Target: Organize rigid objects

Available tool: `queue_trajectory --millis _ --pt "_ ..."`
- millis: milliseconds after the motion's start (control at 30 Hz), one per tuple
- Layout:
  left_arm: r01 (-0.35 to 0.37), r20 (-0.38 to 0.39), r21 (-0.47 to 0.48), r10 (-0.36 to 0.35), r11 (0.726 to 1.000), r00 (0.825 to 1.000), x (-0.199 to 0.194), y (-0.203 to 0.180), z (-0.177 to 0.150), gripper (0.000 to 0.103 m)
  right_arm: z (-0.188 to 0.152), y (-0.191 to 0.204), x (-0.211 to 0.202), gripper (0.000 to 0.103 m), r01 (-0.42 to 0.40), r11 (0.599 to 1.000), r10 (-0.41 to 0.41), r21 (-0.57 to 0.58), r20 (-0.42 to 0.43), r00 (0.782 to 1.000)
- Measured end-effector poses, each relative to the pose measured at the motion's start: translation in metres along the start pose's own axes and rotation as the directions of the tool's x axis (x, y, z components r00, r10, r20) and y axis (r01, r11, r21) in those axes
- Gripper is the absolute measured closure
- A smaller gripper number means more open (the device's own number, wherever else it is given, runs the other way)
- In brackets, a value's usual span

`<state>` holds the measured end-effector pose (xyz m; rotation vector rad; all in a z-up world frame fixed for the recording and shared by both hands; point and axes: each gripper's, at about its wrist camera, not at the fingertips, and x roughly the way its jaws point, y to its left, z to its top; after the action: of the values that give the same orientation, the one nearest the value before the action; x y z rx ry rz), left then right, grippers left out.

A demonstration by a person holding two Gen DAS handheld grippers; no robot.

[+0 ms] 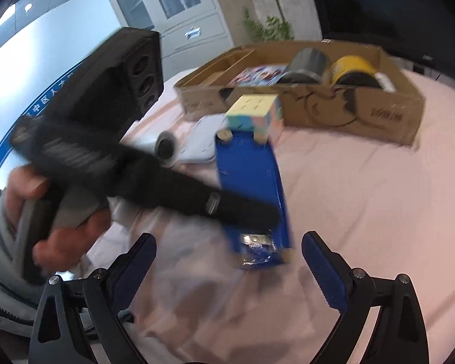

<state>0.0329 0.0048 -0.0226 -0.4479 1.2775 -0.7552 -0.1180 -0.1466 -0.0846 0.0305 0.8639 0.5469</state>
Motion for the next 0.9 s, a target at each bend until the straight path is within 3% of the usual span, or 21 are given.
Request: queue_trajectory --millis 133,200,400,433,467,500,633,733,767,833,900 --pt "0.019 0.085 -0.035 -0.016 0.999 0.996 -0.009 -0.001 0.004 0.033 0.001 -0.012 0.002 0.007 0.062 0.998 -0.062 -0.001 0.007 0.998" --pt "-0.008 0.121 -0.059 0.015 0.998 0.993 -0.018 0.006 0.003 0.033 0.002 -0.014 0.01 0.01 0.084 0.996 -0.084 -0.035 -0.001 0.996" --pt "-0.058 0.148 -0.123 0.076 0.991 0.986 -0.032 0.028 -0.005 0.033 0.014 -0.029 0.032 0.013 0.151 0.982 -0.152 -0.116 -0.003 0.988" --pt "-0.056 0.148 -0.13 0.075 0.99 0.986 -0.032 0.031 -0.007 0.033 0.017 -0.032 0.04 0.017 0.151 0.98 -0.157 -0.133 -0.031 0.987" --pt "-0.055 0.147 -0.134 0.074 0.989 0.986 -0.033 0.033 -0.007 0.033 0.02 -0.037 0.052 0.032 0.129 0.982 -0.144 -0.14 -0.099 0.985" --pt "-0.053 0.146 -0.135 0.072 0.99 0.987 -0.033 0.033 -0.007 0.033 0.022 -0.042 0.062 0.038 0.081 0.989 -0.101 -0.126 -0.16 0.982" --pt "-0.041 0.152 -0.124 0.059 0.991 0.987 -0.036 0.035 -0.005 0.033 0.022 -0.038 0.063 0.053 0.063 0.989 -0.084 -0.136 -0.159 0.984" --pt "-0.032 0.16 -0.126 0.052 0.992 0.986 -0.039 0.038 -0.001 0.033 0.024 -0.063 0.056 0.059 -0.045 0.995 0.059 0.093 -0.153 0.986" --pt "-0.026 0.162 -0.125 0.046 0.992 0.986 -0.04 0.039 0.001 0.033 0.024 -0.078 0.055 0.068 -0.104 0.97 0.137 0.219 -0.137 0.981" --pt "-0.018 0.162 -0.118 0.037 0.993 0.986 -0.038 0.038 0.004 0.033 0.021 -0.106 0.051 0.068 -0.18 0.887 0.234 0.425 -0.076 0.969" --pt "-0.014 0.155 -0.106 0.03 0.994 0.987 -0.035 0.036 0.008 0.033 0.018 -0.122 0.046 0.065 -0.175 0.844 0.228 0.507 -0.044 0.973"
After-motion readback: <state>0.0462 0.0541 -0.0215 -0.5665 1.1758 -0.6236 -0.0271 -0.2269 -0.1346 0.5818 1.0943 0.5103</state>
